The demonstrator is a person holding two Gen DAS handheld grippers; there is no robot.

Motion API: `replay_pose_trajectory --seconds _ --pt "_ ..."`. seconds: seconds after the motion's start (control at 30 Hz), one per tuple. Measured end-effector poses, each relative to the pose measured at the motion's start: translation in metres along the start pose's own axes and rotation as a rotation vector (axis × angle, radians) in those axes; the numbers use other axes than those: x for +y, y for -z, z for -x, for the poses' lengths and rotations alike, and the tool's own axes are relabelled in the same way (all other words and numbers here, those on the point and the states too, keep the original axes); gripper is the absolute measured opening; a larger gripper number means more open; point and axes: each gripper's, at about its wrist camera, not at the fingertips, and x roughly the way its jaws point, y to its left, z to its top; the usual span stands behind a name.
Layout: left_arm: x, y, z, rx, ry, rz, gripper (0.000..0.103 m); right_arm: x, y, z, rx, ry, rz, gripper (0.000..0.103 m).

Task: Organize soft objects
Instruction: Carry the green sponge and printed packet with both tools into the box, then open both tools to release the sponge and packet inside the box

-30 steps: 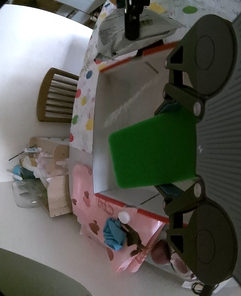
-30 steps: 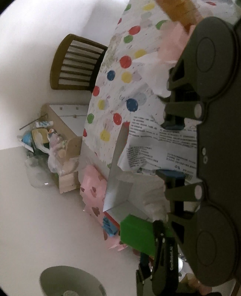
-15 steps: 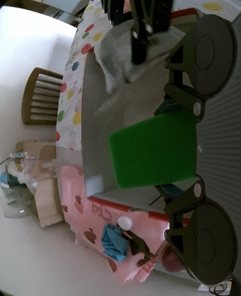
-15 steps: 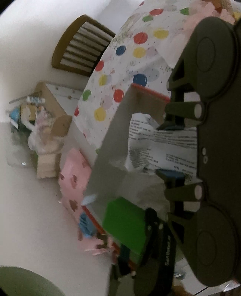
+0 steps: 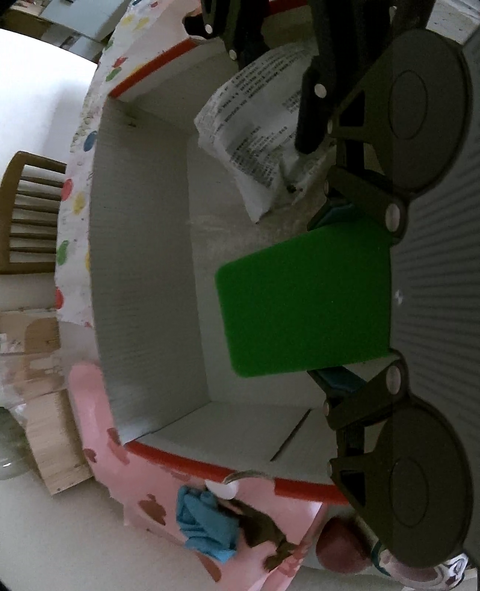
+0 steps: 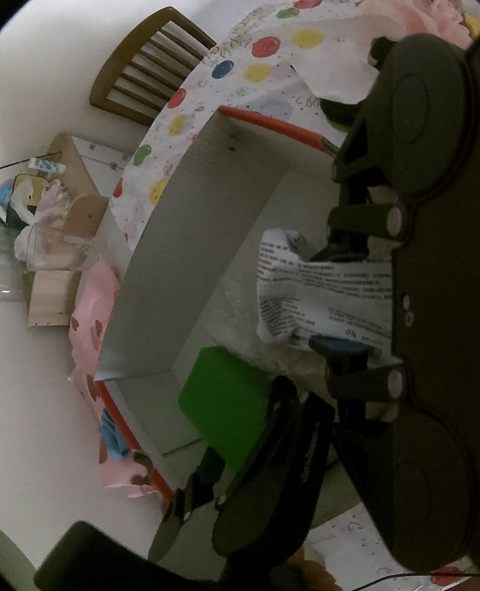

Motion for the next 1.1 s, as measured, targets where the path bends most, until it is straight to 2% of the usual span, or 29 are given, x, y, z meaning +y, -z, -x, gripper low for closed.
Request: replay_pose_trajectory --seconds 0.27,0.33,0.47,0.6,0.7,0.9,1.1 --pt "0.003 0.000 -0.003 0.015 0.006 0.026 0.078 0.000 0.000 0.005 -0.003 0.002 -0.004 0.042" --pt "0.003 0.000 -0.003 0.022 -0.002 0.032 0.078 -0.001 0.001 0.008 -0.008 0.001 -0.004 0.052" --pt "0.004 0.003 -0.001 0.023 -0.009 0.046 0.078 -0.004 0.005 0.017 -0.034 -0.009 -0.013 0.059" --pt "0.001 0.007 0.004 0.004 -0.023 0.023 0.079 -0.006 0.008 0.030 -0.070 -0.016 -0.022 0.064" --pt "0.000 0.010 0.009 -0.009 -0.030 0.020 0.086 -0.007 0.010 0.039 -0.092 -0.016 -0.021 0.067" --pt "-0.007 0.015 0.022 -0.047 -0.051 -0.007 0.087 -0.015 0.019 0.058 -0.131 -0.016 -0.043 0.074" --pt "-0.011 0.021 0.039 -0.099 -0.049 0.019 0.095 -0.026 0.030 0.077 -0.173 -0.031 -0.085 0.083"
